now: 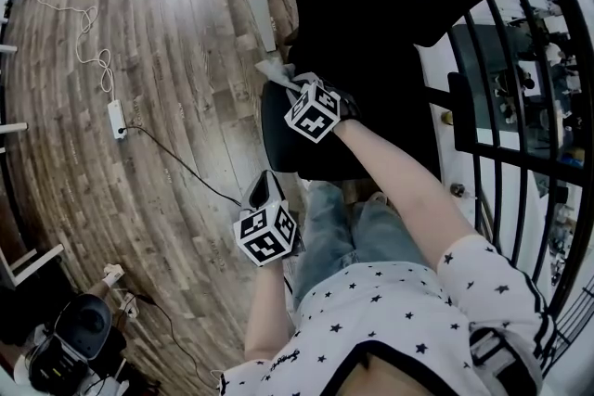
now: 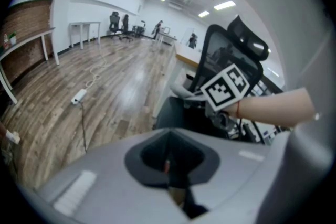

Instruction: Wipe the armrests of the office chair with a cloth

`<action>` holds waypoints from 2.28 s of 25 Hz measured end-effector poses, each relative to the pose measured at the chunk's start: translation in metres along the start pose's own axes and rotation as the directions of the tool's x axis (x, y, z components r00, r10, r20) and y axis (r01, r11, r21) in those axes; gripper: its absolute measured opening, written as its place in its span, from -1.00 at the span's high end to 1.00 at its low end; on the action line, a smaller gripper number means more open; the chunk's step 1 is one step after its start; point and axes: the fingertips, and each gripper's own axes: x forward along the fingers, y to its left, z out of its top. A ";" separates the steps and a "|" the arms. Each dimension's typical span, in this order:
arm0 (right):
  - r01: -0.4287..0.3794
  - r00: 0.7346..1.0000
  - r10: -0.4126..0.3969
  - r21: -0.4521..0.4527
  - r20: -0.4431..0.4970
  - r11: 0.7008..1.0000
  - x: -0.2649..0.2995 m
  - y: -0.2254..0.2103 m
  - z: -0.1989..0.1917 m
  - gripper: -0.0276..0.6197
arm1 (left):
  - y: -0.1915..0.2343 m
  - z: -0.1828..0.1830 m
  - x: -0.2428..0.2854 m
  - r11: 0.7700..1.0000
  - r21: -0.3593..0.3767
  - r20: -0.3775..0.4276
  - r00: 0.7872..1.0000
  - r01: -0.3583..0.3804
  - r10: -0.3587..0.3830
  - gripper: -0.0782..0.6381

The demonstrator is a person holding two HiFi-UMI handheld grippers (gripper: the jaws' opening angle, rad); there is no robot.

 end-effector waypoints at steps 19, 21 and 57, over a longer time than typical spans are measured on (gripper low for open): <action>-0.036 0.997 0.034 -0.030 -0.071 0.999 0.011 0.021 -0.016 0.82 | 0.008 -0.009 -0.005 1.000 -0.005 0.004 1.000 -0.008 0.008 0.76; -0.043 0.996 0.039 -0.047 -0.081 0.998 0.013 0.022 -0.017 0.82 | 0.007 -0.009 -0.005 1.000 -0.004 0.005 1.000 -0.006 0.006 0.76; -0.176 0.981 0.167 -0.098 -0.097 0.980 -0.013 0.087 -0.036 0.82 | 0.002 -0.012 -0.024 0.999 -0.033 0.040 0.999 -0.025 0.027 0.76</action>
